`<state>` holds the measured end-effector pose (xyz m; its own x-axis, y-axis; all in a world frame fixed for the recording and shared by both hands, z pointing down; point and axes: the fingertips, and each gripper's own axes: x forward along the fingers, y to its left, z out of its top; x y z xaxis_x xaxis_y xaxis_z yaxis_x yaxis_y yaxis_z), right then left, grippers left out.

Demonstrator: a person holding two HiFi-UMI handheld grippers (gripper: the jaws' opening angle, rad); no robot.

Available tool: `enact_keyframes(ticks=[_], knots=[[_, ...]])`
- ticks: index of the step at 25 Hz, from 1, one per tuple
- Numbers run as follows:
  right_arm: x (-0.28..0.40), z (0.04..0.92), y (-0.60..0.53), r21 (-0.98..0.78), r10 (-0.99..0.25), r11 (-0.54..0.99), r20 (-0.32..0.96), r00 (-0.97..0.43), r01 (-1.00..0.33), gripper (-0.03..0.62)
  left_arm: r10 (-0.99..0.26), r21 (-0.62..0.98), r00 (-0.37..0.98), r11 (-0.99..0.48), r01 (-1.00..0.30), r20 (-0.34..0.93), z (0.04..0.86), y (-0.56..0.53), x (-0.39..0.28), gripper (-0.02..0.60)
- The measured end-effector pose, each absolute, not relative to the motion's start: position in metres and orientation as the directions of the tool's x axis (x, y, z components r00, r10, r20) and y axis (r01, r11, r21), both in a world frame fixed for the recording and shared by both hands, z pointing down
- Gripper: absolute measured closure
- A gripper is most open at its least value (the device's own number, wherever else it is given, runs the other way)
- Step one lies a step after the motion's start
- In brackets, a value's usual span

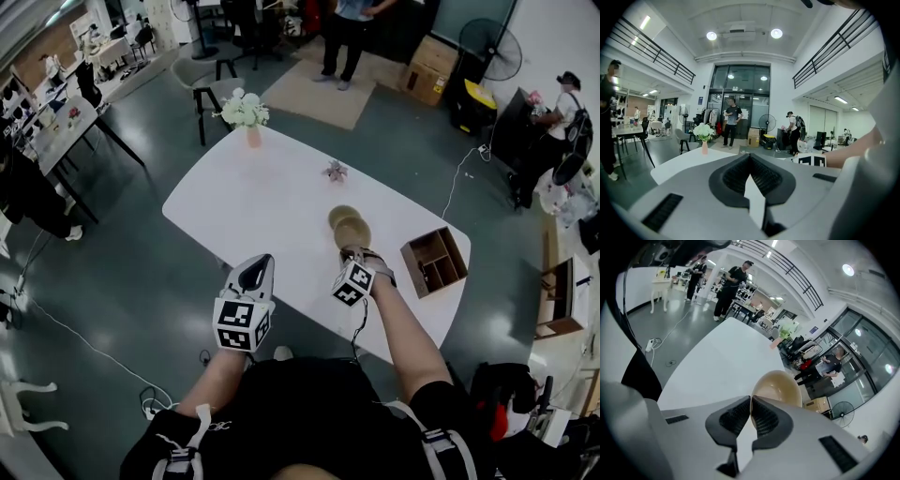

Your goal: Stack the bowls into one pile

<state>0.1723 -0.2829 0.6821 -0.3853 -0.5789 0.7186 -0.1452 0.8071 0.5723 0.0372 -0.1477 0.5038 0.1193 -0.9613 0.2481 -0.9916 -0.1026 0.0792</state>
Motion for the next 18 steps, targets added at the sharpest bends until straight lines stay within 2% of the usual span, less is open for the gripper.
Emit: enact_keyframes(ticks=[8,18], knots=[[0.162,0.691,-0.344,0.561,-0.58,0.811,0.731,-0.359,-0.167,0.563,-0.959,0.073,0.096,-0.079,-0.994,0.266,0.51,-0.157,0.023,0.571],[0.148,0.737,-0.375,0.517,-0.525,0.848,0.795,-0.303,-0.112,0.56,-0.955,0.058,0.028,-0.011,-0.998,0.297,0.518,-0.161,-0.002,0.571]])
